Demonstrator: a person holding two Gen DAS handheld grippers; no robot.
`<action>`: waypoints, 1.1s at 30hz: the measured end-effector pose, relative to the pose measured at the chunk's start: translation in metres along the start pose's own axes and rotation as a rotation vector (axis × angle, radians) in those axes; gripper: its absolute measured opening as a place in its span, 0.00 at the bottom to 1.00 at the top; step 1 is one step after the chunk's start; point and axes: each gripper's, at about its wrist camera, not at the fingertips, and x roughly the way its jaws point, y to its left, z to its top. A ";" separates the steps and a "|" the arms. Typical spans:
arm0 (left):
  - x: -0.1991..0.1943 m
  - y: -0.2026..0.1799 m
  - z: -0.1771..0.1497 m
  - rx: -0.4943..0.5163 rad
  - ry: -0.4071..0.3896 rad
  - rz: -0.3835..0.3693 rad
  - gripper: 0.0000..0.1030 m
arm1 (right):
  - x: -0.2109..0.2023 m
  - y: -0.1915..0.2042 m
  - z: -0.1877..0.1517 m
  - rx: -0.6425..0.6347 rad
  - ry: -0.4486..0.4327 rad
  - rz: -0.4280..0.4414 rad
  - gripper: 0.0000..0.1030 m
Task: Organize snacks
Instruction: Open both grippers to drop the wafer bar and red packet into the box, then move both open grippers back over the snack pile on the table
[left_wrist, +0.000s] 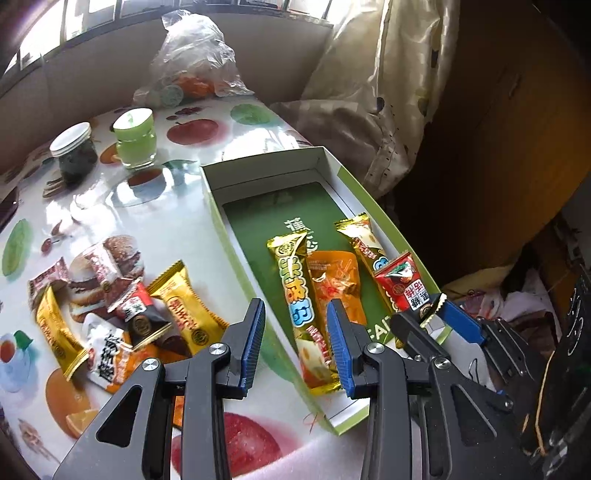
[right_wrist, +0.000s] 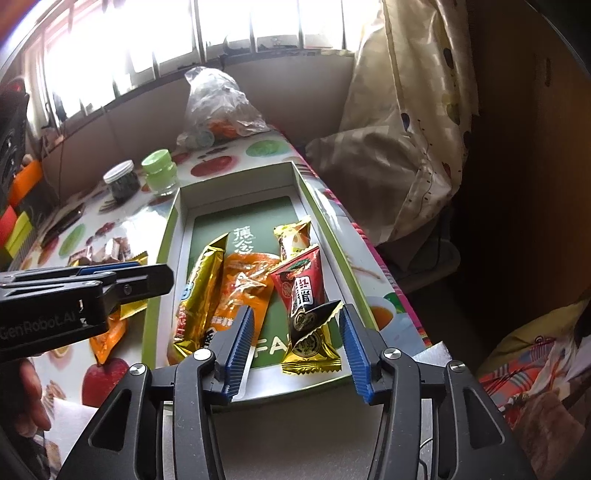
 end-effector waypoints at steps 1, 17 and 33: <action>-0.002 0.001 -0.001 -0.002 -0.004 0.004 0.35 | -0.002 0.000 0.000 0.004 -0.002 0.002 0.46; -0.037 0.020 -0.020 -0.022 -0.071 0.091 0.35 | -0.017 0.019 -0.004 0.020 -0.018 0.025 0.47; -0.057 0.048 -0.036 -0.070 -0.095 0.120 0.35 | -0.020 0.043 -0.006 -0.002 -0.018 0.057 0.47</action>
